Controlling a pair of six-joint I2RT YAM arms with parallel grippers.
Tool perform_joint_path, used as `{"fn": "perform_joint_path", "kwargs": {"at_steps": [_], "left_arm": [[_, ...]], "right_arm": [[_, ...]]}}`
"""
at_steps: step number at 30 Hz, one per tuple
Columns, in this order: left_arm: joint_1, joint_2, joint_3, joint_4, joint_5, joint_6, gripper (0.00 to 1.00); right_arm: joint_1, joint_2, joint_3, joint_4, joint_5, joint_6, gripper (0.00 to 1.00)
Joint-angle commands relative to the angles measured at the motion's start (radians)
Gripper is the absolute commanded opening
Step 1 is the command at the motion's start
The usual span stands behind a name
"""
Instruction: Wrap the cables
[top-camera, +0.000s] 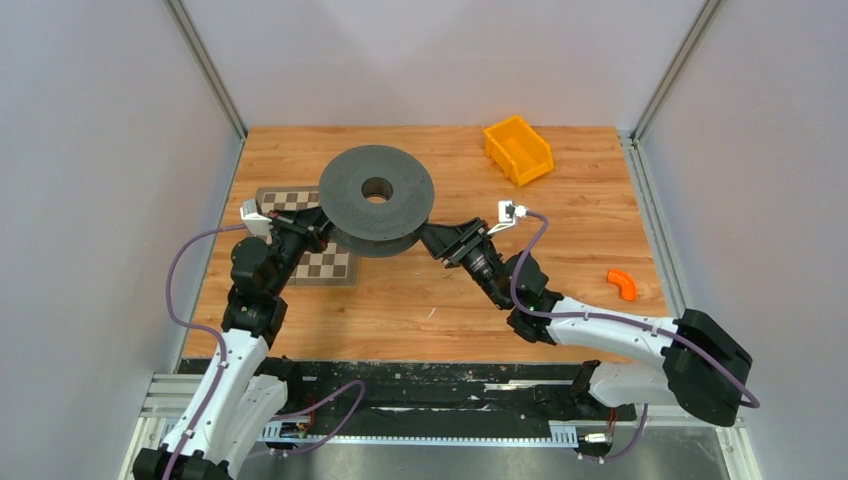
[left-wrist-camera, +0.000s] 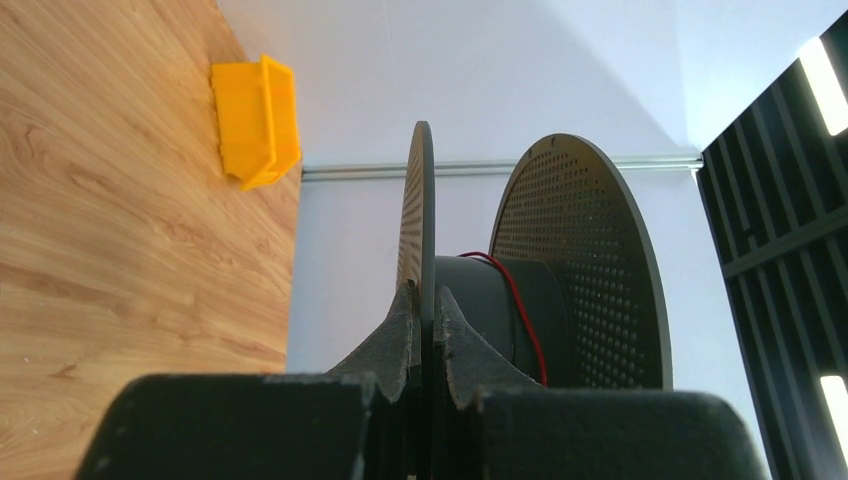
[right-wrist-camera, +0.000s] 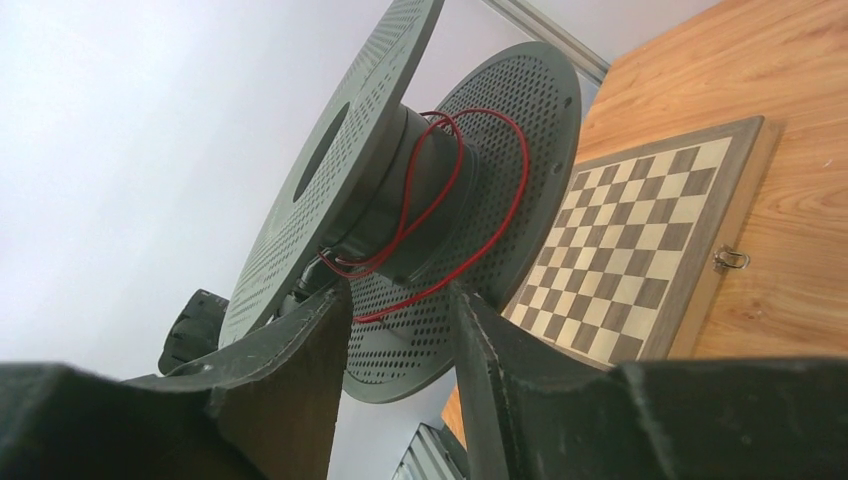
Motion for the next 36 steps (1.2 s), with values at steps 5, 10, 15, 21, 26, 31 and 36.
{"fn": "perform_joint_path", "kwargs": {"at_steps": [5,10,15,21,26,31,36], "left_arm": [[-0.009,-0.024,0.017,0.184,0.033,-0.103,0.00],[-0.009,-0.024,0.015,0.186,0.027,-0.111,0.00],[-0.008,-0.025,0.015,0.185,0.027,-0.112,0.00],[-0.009,-0.023,0.016,0.181,0.026,-0.108,0.00],[-0.009,-0.017,0.016,0.175,0.036,-0.107,0.00],[-0.009,-0.019,0.040,0.117,0.052,-0.090,0.00],[-0.010,-0.022,0.050,0.086,0.059,-0.083,0.00]], "right_arm": [[-0.012,-0.051,-0.041,-0.087,-0.002,-0.014,0.45],[-0.018,-0.076,-0.060,-0.100,-0.006,-0.025,0.45],[-0.021,-0.143,-0.089,-0.116,-0.036,-0.203,0.46],[-0.021,-0.278,-0.091,-0.198,-0.087,-0.499,0.46],[-0.022,-0.321,-0.018,-0.341,-0.134,-0.747,0.44],[-0.037,-0.332,0.068,-0.445,-0.240,-0.977,0.45],[-0.047,-0.329,0.120,-0.485,-0.269,-1.085,0.46]]}}
